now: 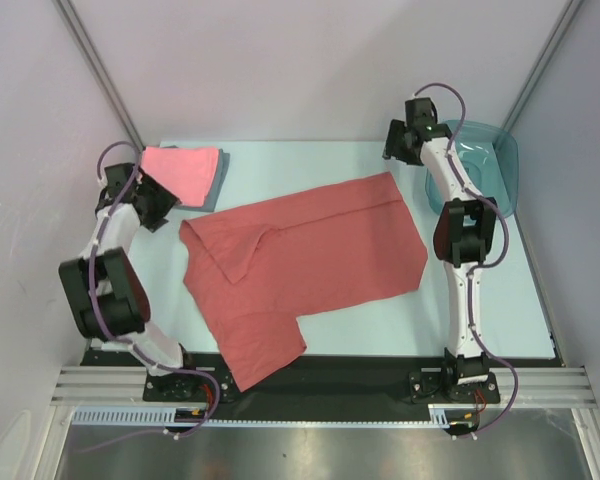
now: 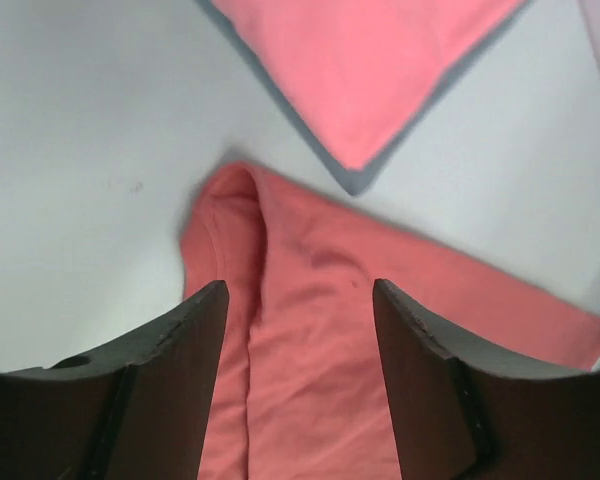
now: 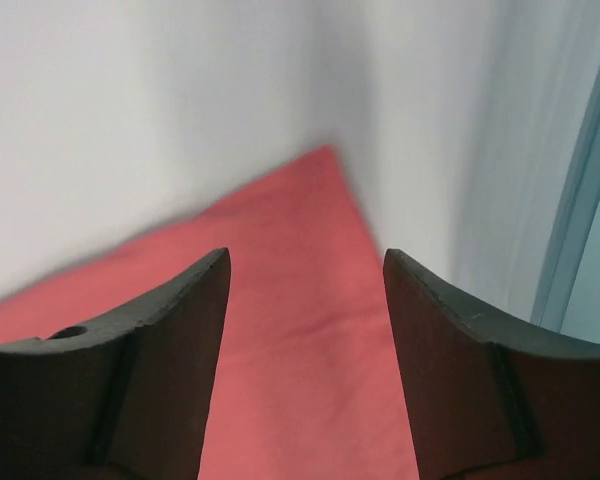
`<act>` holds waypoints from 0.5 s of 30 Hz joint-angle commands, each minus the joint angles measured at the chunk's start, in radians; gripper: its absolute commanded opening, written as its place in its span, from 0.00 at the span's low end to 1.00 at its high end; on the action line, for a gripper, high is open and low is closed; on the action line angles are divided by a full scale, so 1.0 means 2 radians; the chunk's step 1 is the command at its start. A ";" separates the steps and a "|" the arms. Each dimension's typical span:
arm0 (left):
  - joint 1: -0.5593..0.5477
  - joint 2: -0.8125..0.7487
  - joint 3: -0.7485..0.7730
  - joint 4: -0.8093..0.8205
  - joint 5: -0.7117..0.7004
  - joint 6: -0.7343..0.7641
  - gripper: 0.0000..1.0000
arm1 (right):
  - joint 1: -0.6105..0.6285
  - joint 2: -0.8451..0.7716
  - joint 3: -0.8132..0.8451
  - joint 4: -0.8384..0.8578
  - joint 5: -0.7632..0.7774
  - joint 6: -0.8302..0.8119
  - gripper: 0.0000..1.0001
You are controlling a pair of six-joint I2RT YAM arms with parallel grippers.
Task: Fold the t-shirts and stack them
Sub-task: Fold the tshirt
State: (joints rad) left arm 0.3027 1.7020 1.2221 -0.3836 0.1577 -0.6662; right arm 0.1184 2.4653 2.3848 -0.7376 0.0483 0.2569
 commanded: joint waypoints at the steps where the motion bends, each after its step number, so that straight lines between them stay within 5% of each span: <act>1: -0.027 -0.091 -0.026 -0.041 -0.029 0.049 0.65 | 0.047 -0.113 -0.052 -0.025 0.013 0.000 0.67; 6: -0.097 -0.133 -0.082 -0.035 -0.014 0.052 0.52 | 0.124 -0.179 -0.156 -0.007 -0.059 0.036 0.50; 9: -0.102 -0.116 -0.089 -0.010 0.001 0.040 0.37 | 0.182 -0.203 -0.221 0.035 -0.105 0.056 0.26; 15: -0.079 -0.029 -0.004 0.016 0.009 0.046 0.23 | 0.248 -0.196 -0.303 0.130 -0.200 0.132 0.21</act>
State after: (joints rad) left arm 0.1074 1.5848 1.1103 -0.4225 0.1604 -0.5896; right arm 0.6125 2.0651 1.8259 -0.5949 -0.2279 0.4198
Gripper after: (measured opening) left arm 0.233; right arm 0.214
